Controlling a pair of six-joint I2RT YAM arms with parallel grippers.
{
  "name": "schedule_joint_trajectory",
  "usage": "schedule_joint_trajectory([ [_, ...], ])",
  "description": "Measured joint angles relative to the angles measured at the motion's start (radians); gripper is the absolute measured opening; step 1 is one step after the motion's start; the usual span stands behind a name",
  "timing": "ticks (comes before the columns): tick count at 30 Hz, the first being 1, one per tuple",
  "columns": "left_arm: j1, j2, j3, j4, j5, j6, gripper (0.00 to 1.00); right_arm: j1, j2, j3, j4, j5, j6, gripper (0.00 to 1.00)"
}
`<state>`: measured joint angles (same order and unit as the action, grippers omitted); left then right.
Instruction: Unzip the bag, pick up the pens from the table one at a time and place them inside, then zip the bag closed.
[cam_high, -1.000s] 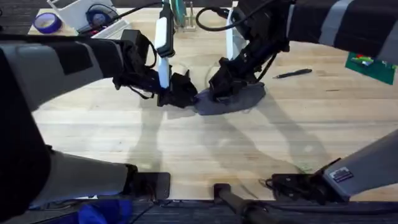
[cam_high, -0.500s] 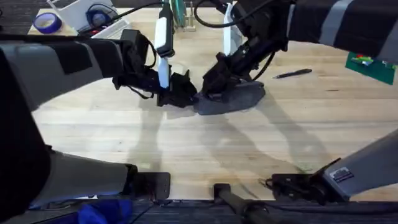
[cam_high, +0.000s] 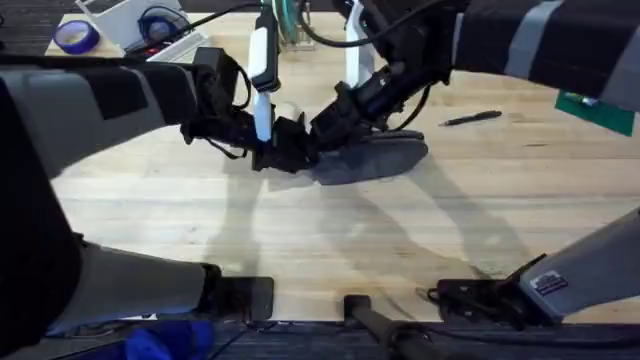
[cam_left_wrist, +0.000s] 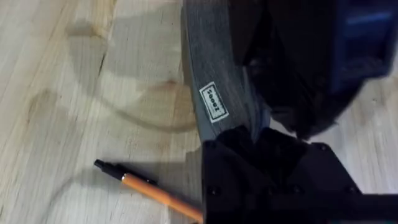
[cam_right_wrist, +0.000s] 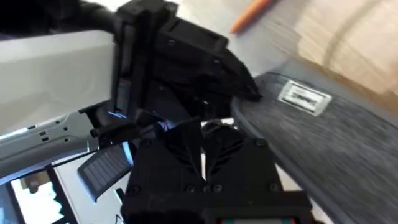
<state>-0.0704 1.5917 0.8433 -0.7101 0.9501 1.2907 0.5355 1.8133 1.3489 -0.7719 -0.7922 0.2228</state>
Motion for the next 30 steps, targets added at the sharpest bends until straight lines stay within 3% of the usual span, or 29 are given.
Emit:
schedule_joint_trajectory([
  [22, 0.000, 0.000, 0.000, 0.000, 0.001, 0.000, 0.042, 0.021, 0.000, 0.000, 0.016, -0.002, 0.000, 0.037],
  [23, 0.000, 0.000, 0.000, 0.000, 0.001, 0.000, 0.042, 0.021, 0.000, 0.000, 0.016, -0.003, 0.001, 0.083],
  [29, 0.000, 0.000, 0.000, 0.000, 0.000, 0.000, 0.042, 0.028, 0.000, 0.010, 0.036, -0.071, -0.008, 0.932],
  [30, 0.000, 0.000, 0.000, 0.000, -0.001, 0.000, 0.042, 0.029, 0.000, 0.012, 0.038, -0.078, -0.011, 0.975],
])
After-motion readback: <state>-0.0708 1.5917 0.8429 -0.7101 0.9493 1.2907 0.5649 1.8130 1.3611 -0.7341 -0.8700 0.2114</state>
